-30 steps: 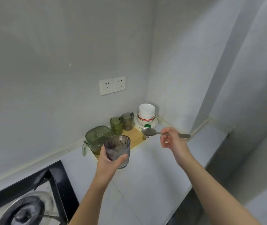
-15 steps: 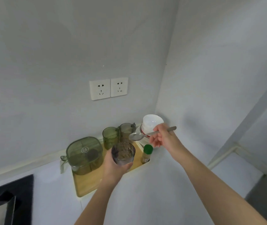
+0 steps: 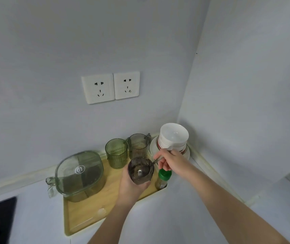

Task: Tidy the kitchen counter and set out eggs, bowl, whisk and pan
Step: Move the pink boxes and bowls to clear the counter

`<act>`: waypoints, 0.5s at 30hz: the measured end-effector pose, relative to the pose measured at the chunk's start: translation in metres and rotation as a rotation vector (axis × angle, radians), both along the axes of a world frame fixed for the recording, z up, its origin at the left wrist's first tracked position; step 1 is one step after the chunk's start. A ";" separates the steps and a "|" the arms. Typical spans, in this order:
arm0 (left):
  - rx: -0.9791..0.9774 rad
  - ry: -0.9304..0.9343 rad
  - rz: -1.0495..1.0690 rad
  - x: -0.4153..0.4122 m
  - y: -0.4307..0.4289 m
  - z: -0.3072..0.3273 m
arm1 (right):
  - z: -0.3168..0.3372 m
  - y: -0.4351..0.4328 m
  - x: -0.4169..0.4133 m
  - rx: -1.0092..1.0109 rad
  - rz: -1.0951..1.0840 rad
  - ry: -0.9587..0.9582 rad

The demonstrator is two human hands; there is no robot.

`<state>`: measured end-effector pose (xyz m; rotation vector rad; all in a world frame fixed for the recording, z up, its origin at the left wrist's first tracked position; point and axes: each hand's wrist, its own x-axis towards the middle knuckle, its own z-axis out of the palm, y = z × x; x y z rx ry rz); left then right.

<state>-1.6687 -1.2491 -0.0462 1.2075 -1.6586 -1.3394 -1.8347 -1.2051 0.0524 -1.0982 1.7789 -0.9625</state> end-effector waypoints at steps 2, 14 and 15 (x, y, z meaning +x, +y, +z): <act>-0.007 -0.017 0.003 -0.005 -0.003 -0.005 | -0.003 -0.001 -0.003 0.020 -0.007 0.004; -0.038 -0.038 -0.012 -0.025 -0.014 -0.025 | -0.019 -0.003 -0.023 -0.024 -0.054 0.183; -0.038 -0.036 -0.016 -0.027 -0.015 -0.026 | -0.021 -0.002 -0.025 -0.031 -0.067 0.170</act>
